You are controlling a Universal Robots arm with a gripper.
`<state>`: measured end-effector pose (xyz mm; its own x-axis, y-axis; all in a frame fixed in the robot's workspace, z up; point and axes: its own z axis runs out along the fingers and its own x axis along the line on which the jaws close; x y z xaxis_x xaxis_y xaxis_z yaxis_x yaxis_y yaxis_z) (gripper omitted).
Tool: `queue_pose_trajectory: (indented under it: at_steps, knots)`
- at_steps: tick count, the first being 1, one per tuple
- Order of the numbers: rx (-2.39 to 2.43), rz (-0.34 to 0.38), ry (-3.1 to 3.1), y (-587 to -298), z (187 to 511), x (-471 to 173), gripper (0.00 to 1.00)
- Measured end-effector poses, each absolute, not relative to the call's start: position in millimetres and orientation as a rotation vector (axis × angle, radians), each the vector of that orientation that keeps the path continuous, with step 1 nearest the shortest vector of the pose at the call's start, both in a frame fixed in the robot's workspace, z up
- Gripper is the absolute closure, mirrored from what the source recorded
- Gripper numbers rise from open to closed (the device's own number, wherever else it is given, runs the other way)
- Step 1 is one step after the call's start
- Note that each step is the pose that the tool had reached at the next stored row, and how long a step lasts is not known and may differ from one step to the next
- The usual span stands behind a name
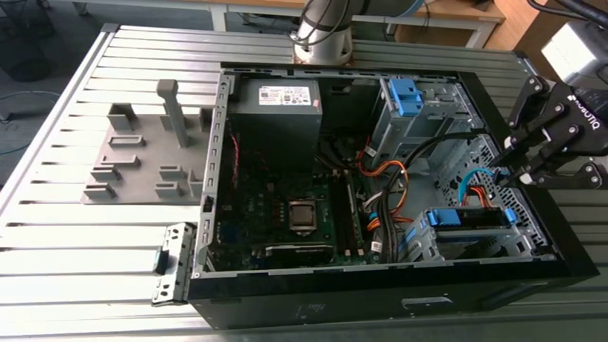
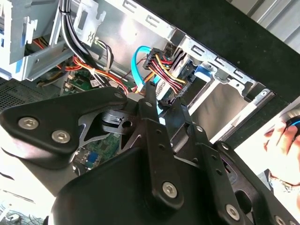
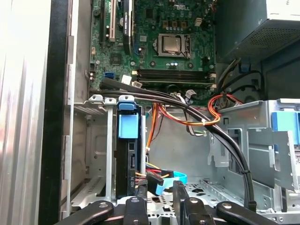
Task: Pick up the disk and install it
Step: 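Insert the second disk wire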
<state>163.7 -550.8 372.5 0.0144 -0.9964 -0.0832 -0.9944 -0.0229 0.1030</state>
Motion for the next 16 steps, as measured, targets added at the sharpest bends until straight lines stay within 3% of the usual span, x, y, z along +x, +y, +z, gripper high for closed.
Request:
queue_pose_trajectory:
  at_steps: [8,13,16]
  knots:
    - [2.226,-0.206,-2.185,-550.8,372.5,163.6,0.66]
    - [2.226,-0.206,-2.185,-550.8,372.5,163.6,0.89]
    - [2.226,-0.205,-2.185,-550.8,372.5,163.6,0.89]
